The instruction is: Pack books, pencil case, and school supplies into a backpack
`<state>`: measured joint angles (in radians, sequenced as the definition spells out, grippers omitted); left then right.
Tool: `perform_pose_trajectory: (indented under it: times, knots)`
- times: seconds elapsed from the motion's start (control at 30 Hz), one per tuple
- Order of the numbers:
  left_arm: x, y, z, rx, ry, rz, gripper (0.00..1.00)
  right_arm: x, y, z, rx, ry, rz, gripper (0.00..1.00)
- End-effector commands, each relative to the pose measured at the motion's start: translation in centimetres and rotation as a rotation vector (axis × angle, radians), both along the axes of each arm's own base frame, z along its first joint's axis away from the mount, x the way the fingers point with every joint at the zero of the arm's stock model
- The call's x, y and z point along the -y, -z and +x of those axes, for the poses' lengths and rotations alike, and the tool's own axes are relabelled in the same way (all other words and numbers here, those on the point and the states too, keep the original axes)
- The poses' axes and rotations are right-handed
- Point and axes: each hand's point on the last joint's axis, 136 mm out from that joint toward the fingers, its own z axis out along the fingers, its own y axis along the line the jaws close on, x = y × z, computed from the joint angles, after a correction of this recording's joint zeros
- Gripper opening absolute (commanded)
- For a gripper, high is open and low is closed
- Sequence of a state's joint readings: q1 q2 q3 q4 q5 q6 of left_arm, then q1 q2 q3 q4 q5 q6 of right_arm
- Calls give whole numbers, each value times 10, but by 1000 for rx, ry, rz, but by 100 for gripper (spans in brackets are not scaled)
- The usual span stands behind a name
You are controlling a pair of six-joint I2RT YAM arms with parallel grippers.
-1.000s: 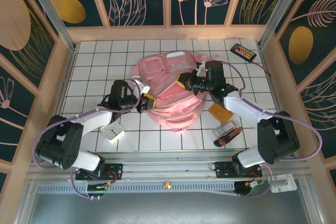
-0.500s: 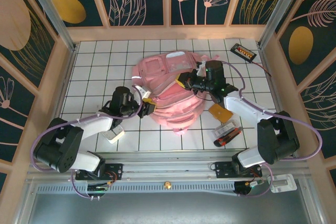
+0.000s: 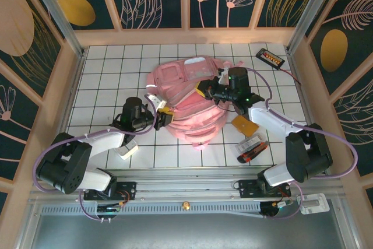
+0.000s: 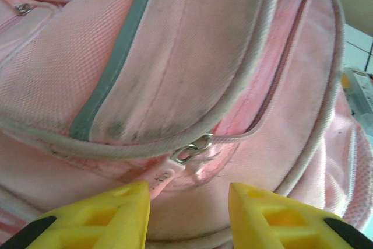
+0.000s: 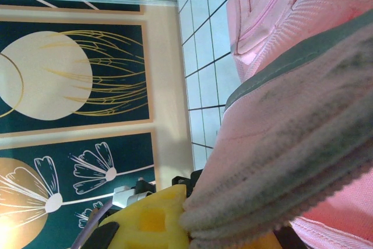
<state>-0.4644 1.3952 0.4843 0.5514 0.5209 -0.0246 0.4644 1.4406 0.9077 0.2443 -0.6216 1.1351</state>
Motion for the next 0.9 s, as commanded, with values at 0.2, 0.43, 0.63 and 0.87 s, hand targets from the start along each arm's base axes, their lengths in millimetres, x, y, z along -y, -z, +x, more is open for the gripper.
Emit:
perform_pose_trajectory:
  times: [0.2, 0.43, 0.63, 0.87]
  knots:
    - [12, -2, -1, 1, 52, -27, 9, -9, -35, 0, 128, -39, 68, 0]
    - [3, -2, 2, -4, -14, -6, 0, -4, -36, 1, 131, -28, 59, 0]
    - [2, -10, -19, 10, 34, -61, 0, 3, -37, 4, 136, -16, 56, 0]
    - [2, -10, -11, 32, 13, -51, 48, 2, -39, 2, 137, -21, 66, 0]
